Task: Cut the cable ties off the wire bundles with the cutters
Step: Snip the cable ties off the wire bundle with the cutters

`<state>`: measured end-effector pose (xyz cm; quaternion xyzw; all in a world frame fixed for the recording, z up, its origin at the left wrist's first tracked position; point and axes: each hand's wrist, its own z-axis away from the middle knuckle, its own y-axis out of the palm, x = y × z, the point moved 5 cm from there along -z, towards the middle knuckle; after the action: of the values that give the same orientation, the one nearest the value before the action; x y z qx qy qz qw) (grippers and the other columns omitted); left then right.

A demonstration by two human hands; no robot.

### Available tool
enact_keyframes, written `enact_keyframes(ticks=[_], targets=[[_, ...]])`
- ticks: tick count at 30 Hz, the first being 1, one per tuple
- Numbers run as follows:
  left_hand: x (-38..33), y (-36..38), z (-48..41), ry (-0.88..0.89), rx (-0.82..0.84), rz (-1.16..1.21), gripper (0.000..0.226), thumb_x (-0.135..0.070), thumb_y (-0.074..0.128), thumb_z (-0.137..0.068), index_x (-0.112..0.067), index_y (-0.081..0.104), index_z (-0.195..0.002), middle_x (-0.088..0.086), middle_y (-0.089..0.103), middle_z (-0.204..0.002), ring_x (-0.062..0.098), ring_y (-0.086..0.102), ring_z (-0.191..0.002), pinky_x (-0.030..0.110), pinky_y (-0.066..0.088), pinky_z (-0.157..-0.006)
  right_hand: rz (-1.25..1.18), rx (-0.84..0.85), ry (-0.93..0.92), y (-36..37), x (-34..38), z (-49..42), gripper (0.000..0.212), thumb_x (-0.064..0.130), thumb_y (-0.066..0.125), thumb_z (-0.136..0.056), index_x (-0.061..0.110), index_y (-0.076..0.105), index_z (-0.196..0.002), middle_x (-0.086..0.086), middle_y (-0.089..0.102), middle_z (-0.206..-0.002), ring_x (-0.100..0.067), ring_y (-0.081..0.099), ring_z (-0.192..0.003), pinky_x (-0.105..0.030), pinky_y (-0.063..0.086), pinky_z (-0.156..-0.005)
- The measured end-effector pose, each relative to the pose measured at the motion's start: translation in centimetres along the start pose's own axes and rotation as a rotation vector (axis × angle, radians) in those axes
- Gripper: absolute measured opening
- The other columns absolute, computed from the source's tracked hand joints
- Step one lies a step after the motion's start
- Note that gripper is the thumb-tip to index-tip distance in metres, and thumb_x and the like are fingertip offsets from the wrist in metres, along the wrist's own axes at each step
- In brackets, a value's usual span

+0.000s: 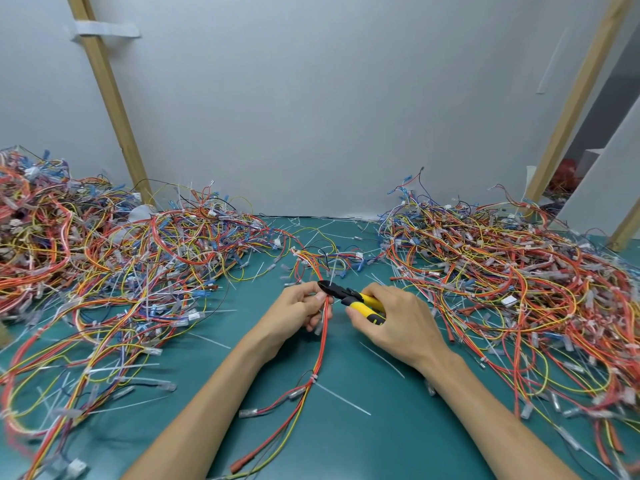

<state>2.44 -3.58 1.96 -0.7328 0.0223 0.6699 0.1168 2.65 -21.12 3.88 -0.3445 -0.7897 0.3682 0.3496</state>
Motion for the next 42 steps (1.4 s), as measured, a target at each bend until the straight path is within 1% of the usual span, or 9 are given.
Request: enact_keyframes(ticks=[7,11,13,17,26,28,32,38,42], targets=[[0.1,0.0,-0.1,-0.006,-0.005,0.009,0.021,-0.007,0.040,-0.103,-0.008,0.055,-0.089,-0.004,0.061,-0.067,0.006,0.042,-0.047,0.018,0.033,-0.048,-0.025,0.020,0.011,0.3,-0.5,0.0,0.038,0.066,0.047,-0.082,0.033,0.057,-0.099,0.013,0.056,-0.083,-0.009,0.051,-0.078,-0.030,0.043,-0.066],[0.3,-0.2,-0.2,-0.007,-0.019,0.012,0.024,-0.008,0.039,-0.103,-0.010,0.054,-0.084,0.011,0.055,-0.073,0.007,0.043,-0.046,0.020,0.032,-0.049,-0.037,0.023,0.012,0.1,-0.9,0.0,0.038,0.063,0.052,-0.083,0.032,0.059,-0.104,0.013,0.056,-0.087,-0.010,0.052,-0.081,-0.031,0.045,-0.070],[0.3,-0.2,-0.3,-0.007,-0.020,0.017,0.024,-0.010,0.039,-0.104,-0.010,0.052,-0.083,0.013,0.053,-0.074,0.007,0.042,-0.046,0.020,0.032,-0.049,-0.046,0.023,0.010,0.1,-1.0,0.0,0.035,0.060,0.056,-0.084,0.032,0.059,-0.104,0.013,0.056,-0.087,-0.010,0.052,-0.081,-0.031,0.045,-0.070],[0.3,-0.2,-0.3,-0.018,-0.026,0.044,0.021,-0.009,0.040,-0.103,-0.009,0.051,-0.085,-0.001,0.058,-0.068,0.006,0.040,-0.046,0.016,0.033,-0.048,-0.049,0.028,-0.004,0.1,-1.0,-0.1,0.031,0.060,0.057,-0.084,0.033,0.059,-0.099,0.013,0.055,-0.083,-0.007,0.050,-0.079,-0.028,0.043,-0.067],[0.3,-0.2,-0.3,-0.022,-0.013,0.032,0.023,-0.007,0.039,-0.103,-0.009,0.051,-0.084,0.000,0.057,-0.068,0.006,0.040,-0.047,0.017,0.032,-0.047,-0.013,0.103,0.012,0.5,-1.3,-0.2,0.038,0.072,0.046,-0.080,0.036,0.047,-0.093,0.011,0.056,-0.079,-0.008,0.052,-0.073,-0.029,0.040,-0.059],[0.3,-0.2,-0.3,-0.019,-0.012,0.031,0.023,-0.007,0.039,-0.103,-0.010,0.051,-0.083,-0.001,0.058,-0.067,0.006,0.039,-0.047,0.017,0.033,-0.047,-0.004,0.112,0.019,0.4,-1.3,-0.1,0.033,0.065,0.053,-0.081,0.035,0.047,-0.092,0.011,0.055,-0.074,-0.009,0.052,-0.070,-0.029,0.037,-0.056],[0.3,-0.3,-0.4,-0.011,-0.023,0.048,0.025,-0.009,0.039,-0.104,-0.011,0.051,-0.082,-0.004,0.058,-0.065,0.007,0.038,-0.047,0.016,0.033,-0.047,0.040,0.137,0.063,0.4,-1.3,-0.2,0.021,0.042,0.062,-0.079,0.026,0.050,-0.086,0.005,0.051,-0.064,-0.024,0.052,-0.066,-0.031,0.034,-0.053],[0.4,-0.2,-0.4,-0.003,0.000,0.061,0.024,-0.009,0.040,-0.104,-0.011,0.050,-0.082,-0.003,0.057,-0.066,0.007,0.037,-0.048,0.017,0.031,-0.047,0.179,0.124,0.106,0.4,-1.4,-0.1,0.027,0.047,0.056,-0.082,0.023,0.045,-0.079,0.005,0.046,-0.061,-0.029,0.047,-0.063,-0.031,0.029,-0.052],[0.4,-0.1,-0.4,0.008,0.032,0.037,0.025,-0.011,0.040,-0.104,-0.013,0.051,-0.081,-0.004,0.058,-0.067,0.007,0.038,-0.049,0.016,0.032,-0.047,0.162,0.123,0.109,0.0,-1.5,-0.2,0.021,0.040,0.056,-0.079,0.028,0.040,-0.080,0.006,0.045,-0.071,-0.026,0.048,-0.069,-0.031,0.033,-0.055]])
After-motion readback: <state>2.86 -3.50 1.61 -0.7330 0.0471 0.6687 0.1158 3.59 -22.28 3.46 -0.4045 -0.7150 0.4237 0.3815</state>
